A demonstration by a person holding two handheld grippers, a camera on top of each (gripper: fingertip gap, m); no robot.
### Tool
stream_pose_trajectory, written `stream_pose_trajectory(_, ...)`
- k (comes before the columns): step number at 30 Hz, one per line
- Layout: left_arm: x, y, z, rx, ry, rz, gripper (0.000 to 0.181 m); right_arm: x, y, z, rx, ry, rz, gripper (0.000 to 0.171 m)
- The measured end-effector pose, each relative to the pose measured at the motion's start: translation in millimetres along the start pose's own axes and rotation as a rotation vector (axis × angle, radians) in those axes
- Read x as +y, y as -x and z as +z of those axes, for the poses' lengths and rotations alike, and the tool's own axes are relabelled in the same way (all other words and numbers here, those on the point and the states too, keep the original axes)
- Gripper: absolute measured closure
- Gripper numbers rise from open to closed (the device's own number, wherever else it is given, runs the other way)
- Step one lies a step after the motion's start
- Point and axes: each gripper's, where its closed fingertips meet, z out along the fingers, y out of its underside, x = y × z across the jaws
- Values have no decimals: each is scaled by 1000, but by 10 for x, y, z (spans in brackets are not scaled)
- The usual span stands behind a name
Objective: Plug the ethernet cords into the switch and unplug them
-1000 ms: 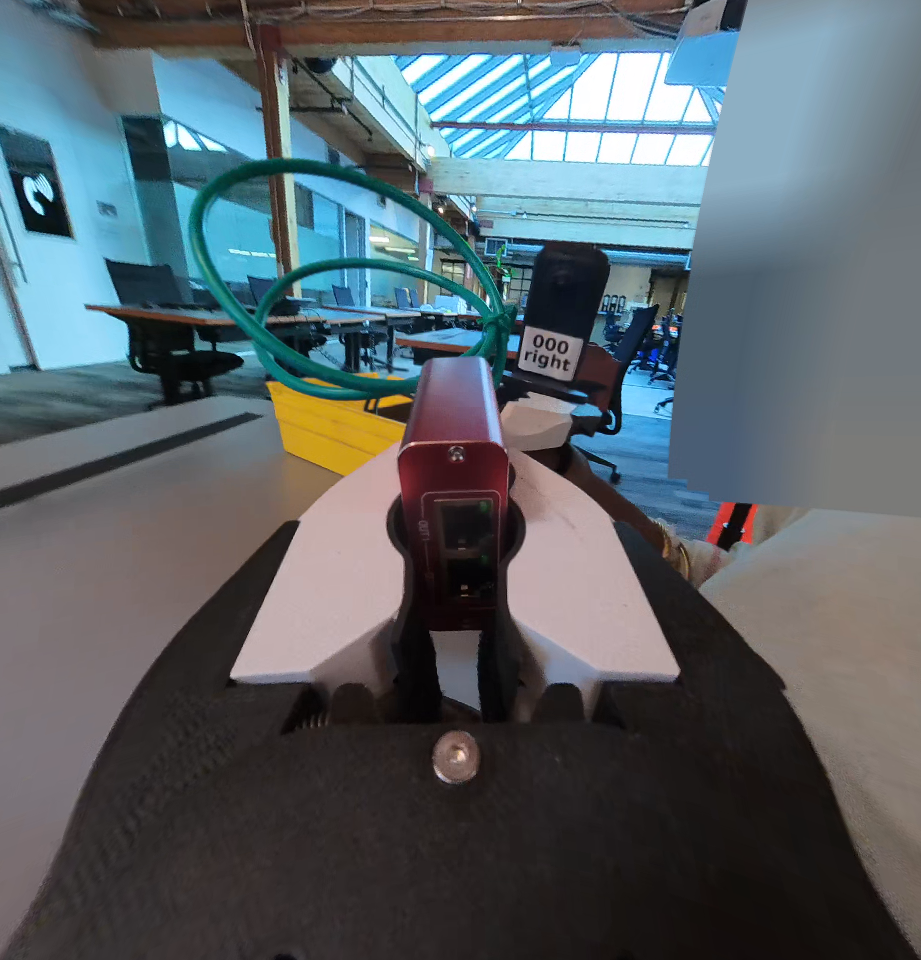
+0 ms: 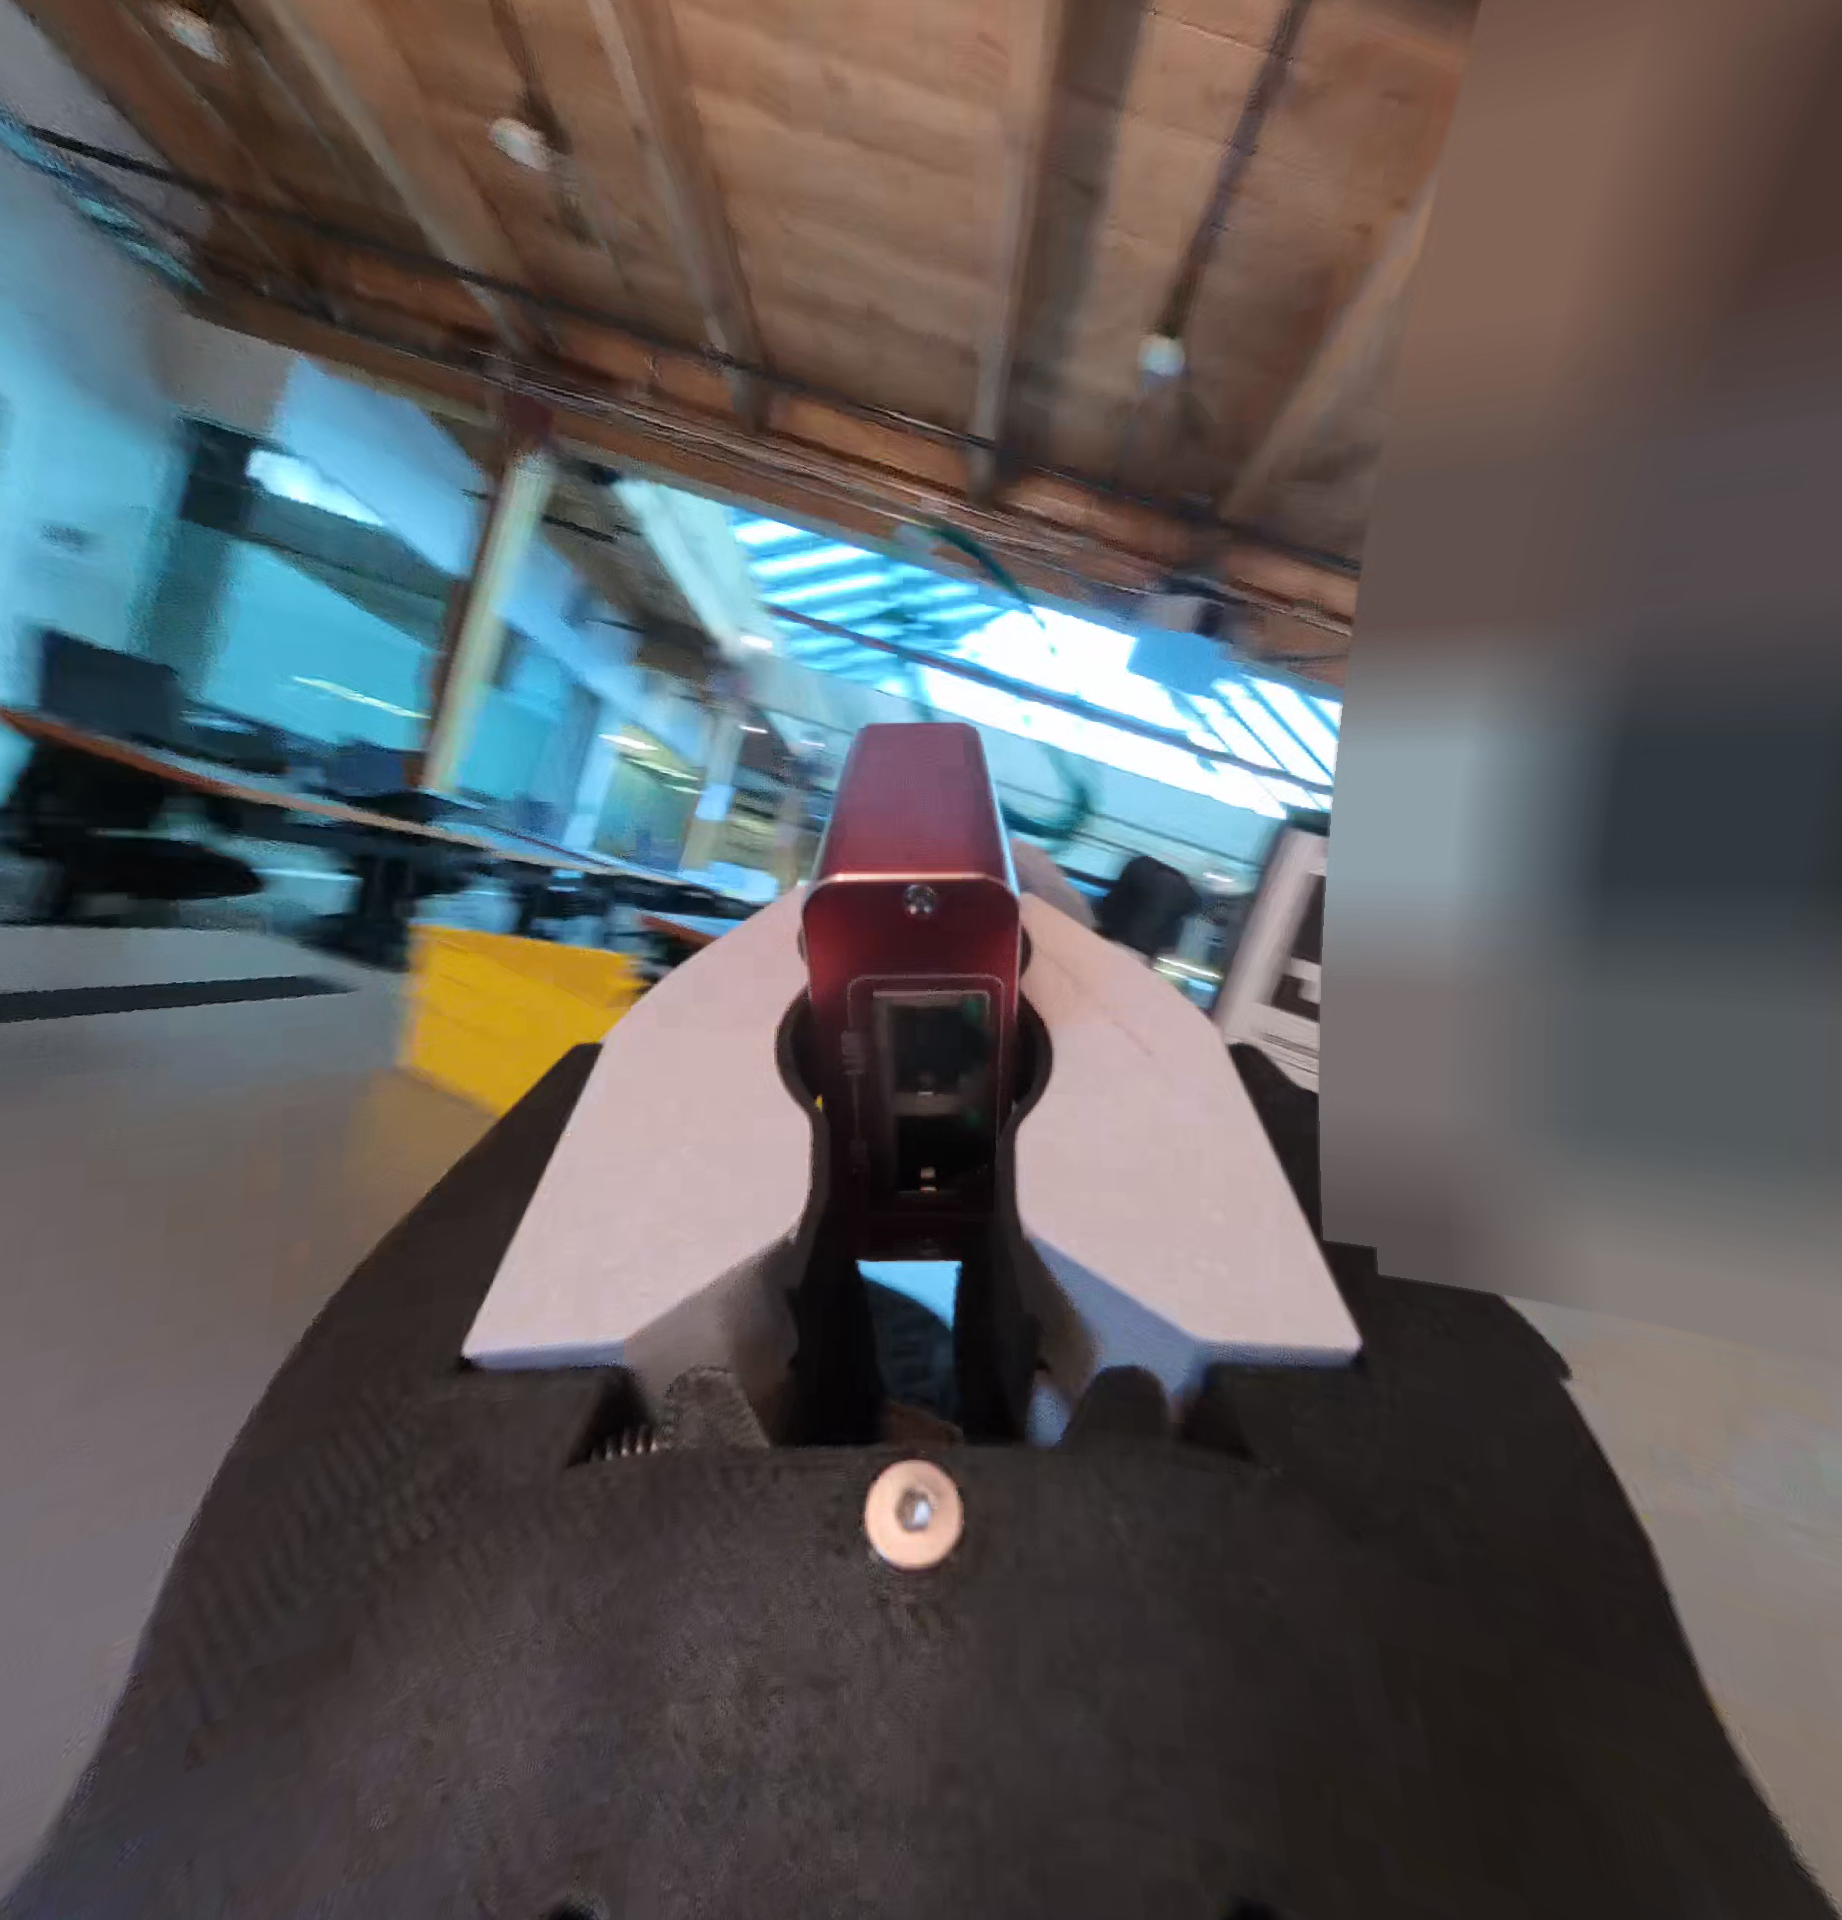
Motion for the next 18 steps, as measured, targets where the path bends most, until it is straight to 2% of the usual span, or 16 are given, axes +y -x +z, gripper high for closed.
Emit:
stream_pose_trajectory(1, -70, 164, -139, -87, 7, 45, 152, 20, -236, -209, 90, 53, -33, 158)
stream_pose_trajectory(4, -195, 204, -278, -170, 61, 178, 152, 91, -651, -639, 266, 236, -101, 158)
stream_pose_trajectory(7, -287, 74, -222, -180, 62, 277, 152, 144, -806, -900, 352, 341, -69, 158)
stream_pose_trajectory(11, -259, -46, -131, -169, 80, 338, 152, 369, -1005, -1337, 487, 608, -38, 157)
stream_pose_trajectory(15, -223, -58, -89, -187, 103, 383, 152, 706, -1097, -1755, 540, 964, 14, 157)
stream_pose_trajectory(18, -223, -75, -70, -176, 99, 369, 152, 881, -1051, -1795, 450, 1096, 84, 156)
